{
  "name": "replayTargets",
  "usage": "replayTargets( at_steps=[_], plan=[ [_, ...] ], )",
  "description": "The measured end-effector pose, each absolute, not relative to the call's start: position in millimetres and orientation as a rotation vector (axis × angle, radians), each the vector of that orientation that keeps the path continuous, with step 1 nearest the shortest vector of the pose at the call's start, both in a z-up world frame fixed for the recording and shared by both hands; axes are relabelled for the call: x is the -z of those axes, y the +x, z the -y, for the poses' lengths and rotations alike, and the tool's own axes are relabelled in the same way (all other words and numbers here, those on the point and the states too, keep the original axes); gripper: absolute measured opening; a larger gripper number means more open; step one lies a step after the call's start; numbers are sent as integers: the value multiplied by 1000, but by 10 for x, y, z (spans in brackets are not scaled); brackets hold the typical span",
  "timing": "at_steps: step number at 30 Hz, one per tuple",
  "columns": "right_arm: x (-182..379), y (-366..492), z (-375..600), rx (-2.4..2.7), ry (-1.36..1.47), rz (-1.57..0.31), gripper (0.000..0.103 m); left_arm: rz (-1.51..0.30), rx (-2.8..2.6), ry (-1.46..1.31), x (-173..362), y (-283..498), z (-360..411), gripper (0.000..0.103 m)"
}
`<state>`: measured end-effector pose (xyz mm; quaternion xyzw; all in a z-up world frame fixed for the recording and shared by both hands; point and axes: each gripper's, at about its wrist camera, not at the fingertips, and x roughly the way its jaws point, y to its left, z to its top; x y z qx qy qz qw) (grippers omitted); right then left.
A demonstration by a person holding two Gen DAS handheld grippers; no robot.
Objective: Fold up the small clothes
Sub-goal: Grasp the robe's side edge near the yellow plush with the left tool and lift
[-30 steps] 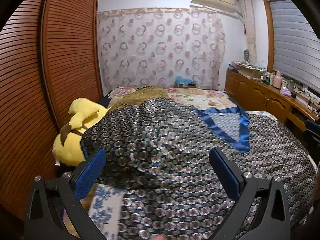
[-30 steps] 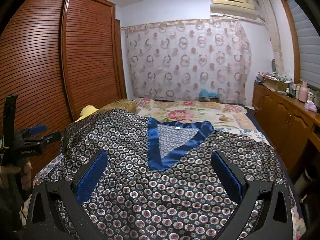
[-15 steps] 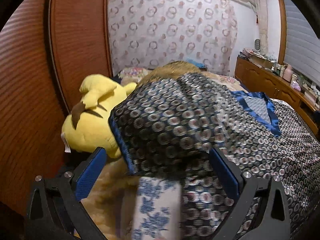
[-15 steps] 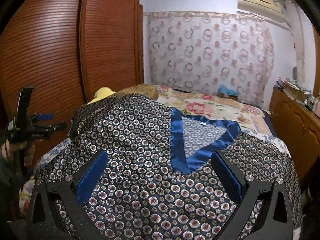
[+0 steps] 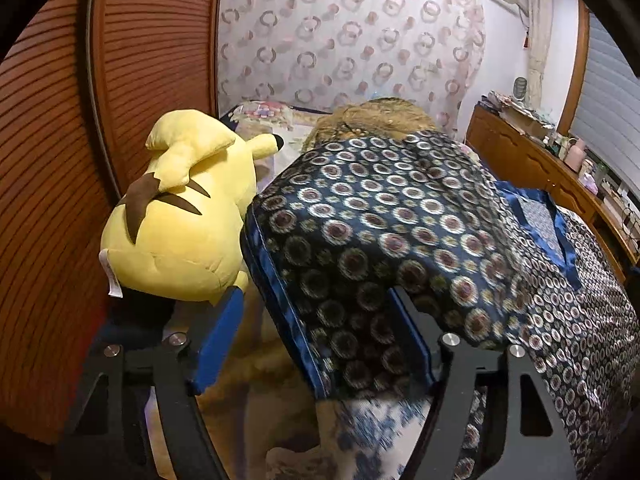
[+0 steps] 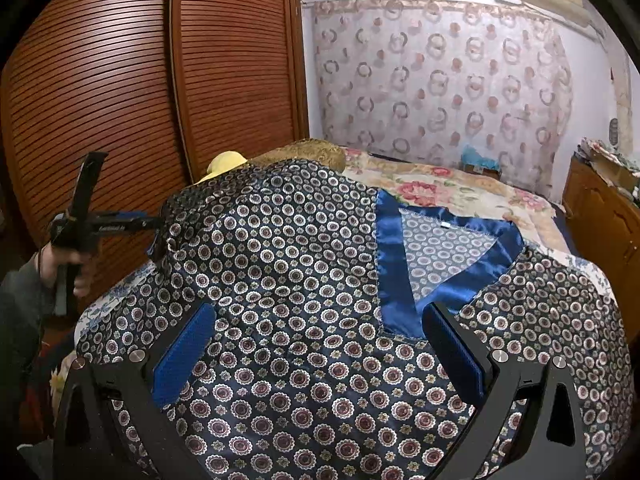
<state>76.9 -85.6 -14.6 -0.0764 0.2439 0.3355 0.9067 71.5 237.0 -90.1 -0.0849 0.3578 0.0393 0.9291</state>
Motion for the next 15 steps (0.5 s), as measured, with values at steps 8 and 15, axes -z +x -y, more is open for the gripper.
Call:
replayTargets(
  at_steps=[8,15],
  plan=[
    [197,755,860,-700,-154,-511,103,-732,20,-245,975,776,-2395,62],
    [248,783,837,-691,-139,-511,103,-727,45,-280,979,757,-2490,15]
  ],
)
